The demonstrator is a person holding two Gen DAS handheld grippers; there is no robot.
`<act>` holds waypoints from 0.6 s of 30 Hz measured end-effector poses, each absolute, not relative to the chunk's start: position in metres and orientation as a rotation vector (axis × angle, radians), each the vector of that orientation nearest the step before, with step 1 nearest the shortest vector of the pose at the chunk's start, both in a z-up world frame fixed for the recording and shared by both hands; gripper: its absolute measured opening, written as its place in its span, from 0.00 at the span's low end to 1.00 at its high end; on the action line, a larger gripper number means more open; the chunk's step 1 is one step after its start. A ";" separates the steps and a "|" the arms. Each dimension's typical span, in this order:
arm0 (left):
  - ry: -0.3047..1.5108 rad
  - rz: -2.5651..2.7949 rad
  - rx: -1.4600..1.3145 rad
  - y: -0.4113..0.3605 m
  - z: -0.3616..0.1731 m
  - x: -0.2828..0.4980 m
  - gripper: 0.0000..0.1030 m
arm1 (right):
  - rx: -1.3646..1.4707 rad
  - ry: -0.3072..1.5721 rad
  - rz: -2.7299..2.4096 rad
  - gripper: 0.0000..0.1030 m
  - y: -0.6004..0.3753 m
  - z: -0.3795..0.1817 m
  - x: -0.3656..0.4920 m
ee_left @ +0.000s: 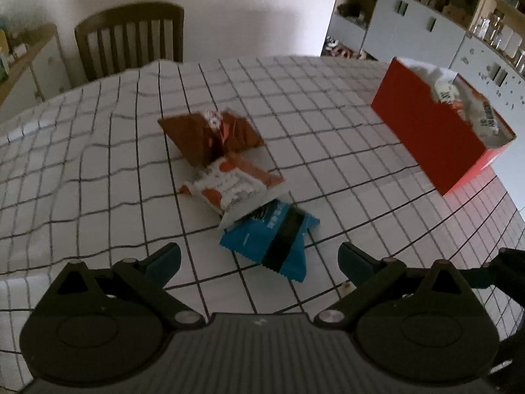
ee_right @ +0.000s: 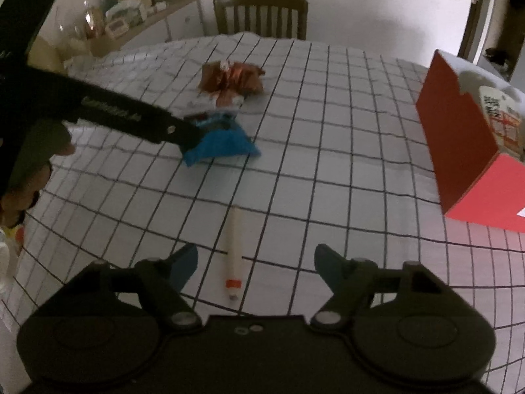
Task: Organize snacks
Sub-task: 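Withdraw both tools from the box toward the snacks on the table, then grasp the blue snack packet with the left tool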
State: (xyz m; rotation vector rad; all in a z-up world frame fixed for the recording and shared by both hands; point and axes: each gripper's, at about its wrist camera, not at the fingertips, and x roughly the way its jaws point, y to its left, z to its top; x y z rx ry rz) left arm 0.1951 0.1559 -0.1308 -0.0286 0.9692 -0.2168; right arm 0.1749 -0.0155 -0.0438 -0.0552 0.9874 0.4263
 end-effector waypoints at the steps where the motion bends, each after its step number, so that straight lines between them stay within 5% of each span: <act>1: 0.979 -0.223 -0.026 0.155 -0.134 0.198 1.00 | -0.059 0.993 0.429 0.72 -0.014 -0.046 0.176; 15: 1.045 -0.216 0.070 0.137 -0.165 0.229 0.99 | -0.099 1.050 0.459 0.45 0.011 -0.067 0.198; 18: 1.053 -0.215 0.058 0.136 -0.167 0.232 0.92 | -0.124 1.047 0.471 0.39 0.018 -0.069 0.198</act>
